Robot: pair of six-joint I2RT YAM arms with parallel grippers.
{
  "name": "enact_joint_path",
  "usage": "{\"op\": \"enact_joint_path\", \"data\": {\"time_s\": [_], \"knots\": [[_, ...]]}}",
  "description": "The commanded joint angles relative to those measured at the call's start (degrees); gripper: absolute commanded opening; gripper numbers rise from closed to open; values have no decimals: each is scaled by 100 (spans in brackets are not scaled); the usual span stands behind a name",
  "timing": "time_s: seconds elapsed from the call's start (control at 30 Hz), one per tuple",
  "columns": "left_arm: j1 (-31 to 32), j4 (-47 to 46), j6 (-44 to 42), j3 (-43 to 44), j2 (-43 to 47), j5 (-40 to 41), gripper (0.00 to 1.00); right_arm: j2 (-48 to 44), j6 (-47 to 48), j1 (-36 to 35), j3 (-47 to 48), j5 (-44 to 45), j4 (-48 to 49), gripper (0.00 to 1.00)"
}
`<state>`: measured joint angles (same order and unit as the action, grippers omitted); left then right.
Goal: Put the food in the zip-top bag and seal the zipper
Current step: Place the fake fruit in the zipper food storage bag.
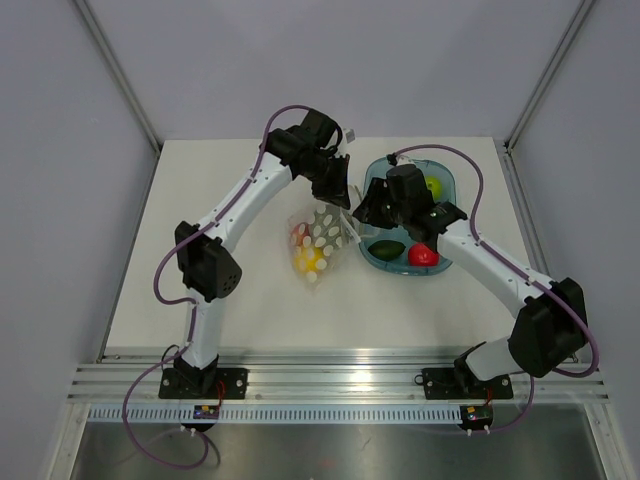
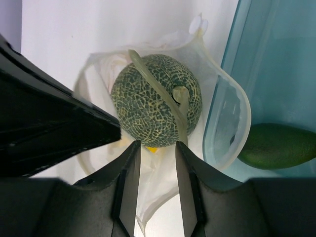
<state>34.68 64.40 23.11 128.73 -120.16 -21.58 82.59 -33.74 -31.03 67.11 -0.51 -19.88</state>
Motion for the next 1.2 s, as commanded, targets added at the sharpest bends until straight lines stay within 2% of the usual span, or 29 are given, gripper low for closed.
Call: {"op": "enact_joint_path", "data": {"time_s": [0.0, 0.2, 0.4, 0.6, 0.7, 0.73, 0.83, 1.17], "knots": [[22, -182, -202, -128, 396, -224, 0, -41, 174, -18, 355, 192, 37, 40], [22, -209, -228, -260, 502, -215, 0, 73, 192, 61, 408, 297, 28, 39], [22, -209, -176, -287, 485, -206, 0, 161, 148, 149, 321, 332, -16, 43], [30, -226, -193, -261, 511, -250, 0, 380, 104, 193, 83, 237, 291, 42], [30, -165, -246, -260, 537, -223, 0, 591, 95, 211, 118, 78, 449, 28], [30, -182, -272, -295, 537, -258, 0, 592, 78, 211, 74, -96, 720, 13], [39, -156, -272, -226, 494, -294, 0, 723, 148, 202, 82, -449, 872, 0], [153, -243, -246, -111, 291, -426, 0, 513, -19, 202, -189, -1214, 1346, 0]]}}
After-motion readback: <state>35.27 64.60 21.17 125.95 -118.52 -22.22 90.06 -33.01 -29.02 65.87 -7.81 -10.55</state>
